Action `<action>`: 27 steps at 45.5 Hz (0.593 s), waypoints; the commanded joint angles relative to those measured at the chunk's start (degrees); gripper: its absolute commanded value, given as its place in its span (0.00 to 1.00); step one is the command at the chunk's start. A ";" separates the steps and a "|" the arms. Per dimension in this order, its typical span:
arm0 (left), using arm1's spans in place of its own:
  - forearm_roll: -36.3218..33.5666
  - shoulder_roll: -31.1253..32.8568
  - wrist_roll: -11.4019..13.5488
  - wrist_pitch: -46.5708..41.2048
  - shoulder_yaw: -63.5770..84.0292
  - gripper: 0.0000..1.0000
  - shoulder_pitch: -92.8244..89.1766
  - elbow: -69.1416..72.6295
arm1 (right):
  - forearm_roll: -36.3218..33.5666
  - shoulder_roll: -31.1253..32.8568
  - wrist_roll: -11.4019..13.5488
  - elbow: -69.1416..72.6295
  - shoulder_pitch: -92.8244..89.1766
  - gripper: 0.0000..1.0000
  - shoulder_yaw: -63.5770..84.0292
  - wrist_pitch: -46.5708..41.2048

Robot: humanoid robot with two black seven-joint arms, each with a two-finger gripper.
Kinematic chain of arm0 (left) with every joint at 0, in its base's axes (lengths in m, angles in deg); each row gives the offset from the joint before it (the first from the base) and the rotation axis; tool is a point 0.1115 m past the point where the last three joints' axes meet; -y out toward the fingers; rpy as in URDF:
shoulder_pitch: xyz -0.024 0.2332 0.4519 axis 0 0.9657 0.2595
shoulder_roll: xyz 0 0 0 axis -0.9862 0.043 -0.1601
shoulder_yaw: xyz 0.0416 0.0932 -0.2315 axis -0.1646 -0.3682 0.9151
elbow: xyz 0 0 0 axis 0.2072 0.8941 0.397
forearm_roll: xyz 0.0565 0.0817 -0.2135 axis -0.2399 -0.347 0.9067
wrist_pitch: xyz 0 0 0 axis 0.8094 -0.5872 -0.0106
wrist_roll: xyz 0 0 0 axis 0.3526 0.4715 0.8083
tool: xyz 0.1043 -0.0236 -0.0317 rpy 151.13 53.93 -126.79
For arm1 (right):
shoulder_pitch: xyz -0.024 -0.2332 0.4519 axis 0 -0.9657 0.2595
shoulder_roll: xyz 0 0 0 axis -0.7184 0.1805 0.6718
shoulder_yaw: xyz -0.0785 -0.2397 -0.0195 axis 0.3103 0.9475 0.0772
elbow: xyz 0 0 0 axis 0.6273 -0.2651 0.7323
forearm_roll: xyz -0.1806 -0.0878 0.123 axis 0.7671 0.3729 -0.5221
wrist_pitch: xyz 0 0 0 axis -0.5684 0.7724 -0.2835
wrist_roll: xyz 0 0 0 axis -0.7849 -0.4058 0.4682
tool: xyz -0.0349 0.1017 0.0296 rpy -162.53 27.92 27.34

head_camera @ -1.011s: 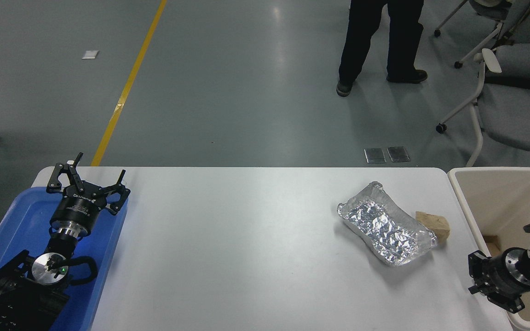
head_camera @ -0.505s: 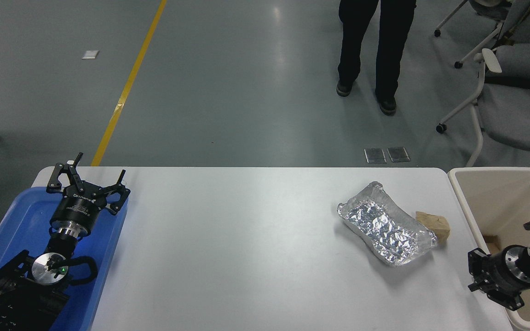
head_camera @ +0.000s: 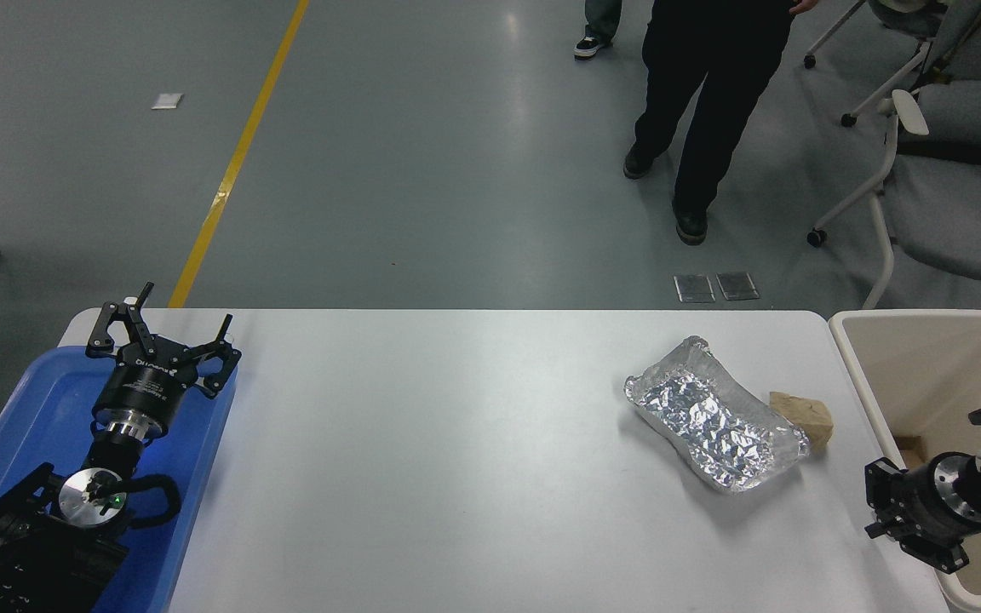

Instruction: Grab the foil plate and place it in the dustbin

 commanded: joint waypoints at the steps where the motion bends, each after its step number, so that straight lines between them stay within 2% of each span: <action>1: 0.00 0.00 -0.09 0.00 -0.09 0.99 -0.09 0.00 | -0.01 0.17 -0.13 0.03 -0.63 0.00 -0.60 0.00; 27: 0.00 0.00 0.00 0.00 0.00 0.99 -0.09 0.00 | 1.92 0.00 0.05 0.90 0.51 0.00 -0.60 -0.08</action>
